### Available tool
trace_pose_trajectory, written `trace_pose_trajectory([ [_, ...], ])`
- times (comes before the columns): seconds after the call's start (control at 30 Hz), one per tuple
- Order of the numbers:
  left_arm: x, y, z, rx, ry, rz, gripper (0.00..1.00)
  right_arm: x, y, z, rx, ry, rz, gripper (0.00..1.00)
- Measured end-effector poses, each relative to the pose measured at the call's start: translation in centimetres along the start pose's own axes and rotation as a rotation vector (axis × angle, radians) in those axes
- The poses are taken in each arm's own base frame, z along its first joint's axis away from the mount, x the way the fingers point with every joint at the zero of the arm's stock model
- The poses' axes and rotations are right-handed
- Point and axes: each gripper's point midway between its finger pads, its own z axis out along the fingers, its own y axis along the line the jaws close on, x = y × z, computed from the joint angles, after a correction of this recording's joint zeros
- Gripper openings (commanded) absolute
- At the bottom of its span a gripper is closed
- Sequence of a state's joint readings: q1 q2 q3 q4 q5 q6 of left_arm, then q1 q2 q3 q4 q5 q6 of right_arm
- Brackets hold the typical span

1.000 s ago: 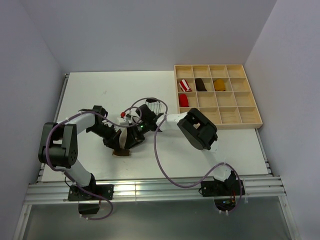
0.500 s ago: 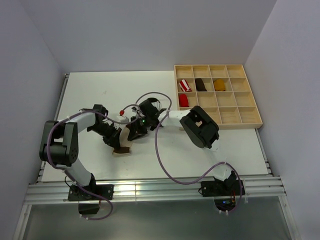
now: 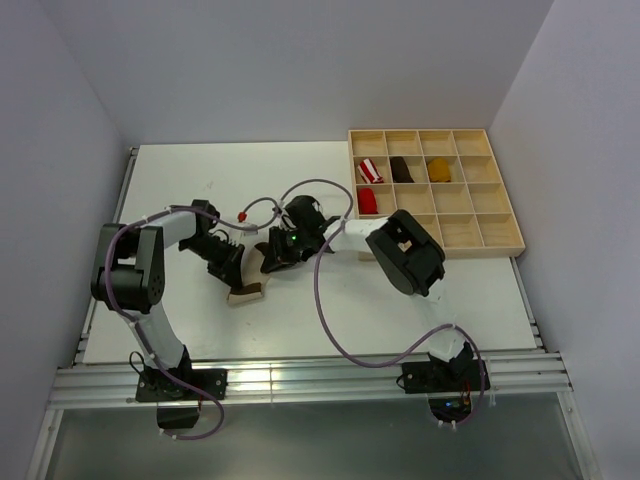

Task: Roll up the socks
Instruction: Roll the sock at the center of the board.

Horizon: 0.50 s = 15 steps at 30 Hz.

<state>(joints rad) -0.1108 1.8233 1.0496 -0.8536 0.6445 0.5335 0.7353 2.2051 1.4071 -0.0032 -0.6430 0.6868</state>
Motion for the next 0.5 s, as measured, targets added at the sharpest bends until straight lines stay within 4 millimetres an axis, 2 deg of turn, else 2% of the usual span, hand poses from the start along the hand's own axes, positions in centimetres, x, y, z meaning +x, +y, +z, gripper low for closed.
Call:
trace_pose_trajectory([
  [0.23, 0.0, 0.1, 0.0, -0.013, 0.014, -0.075, 0.0, 0.1, -0.7, -1.7, 0.037, -0.087, -0.046, 0.35],
  [0.33, 0.0, 0.2, 0.0, -0.015, 0.02, -0.1, 0.0, 0.4, -1.2, -3.3, 0.062, -0.139, -0.066, 0.37],
  [0.5, -0.1, 0.2, 0.0, -0.017, 0.034, -0.131, 0.0, 0.8, -0.4, -6.6, 0.057, -0.258, -0.127, 0.39],
])
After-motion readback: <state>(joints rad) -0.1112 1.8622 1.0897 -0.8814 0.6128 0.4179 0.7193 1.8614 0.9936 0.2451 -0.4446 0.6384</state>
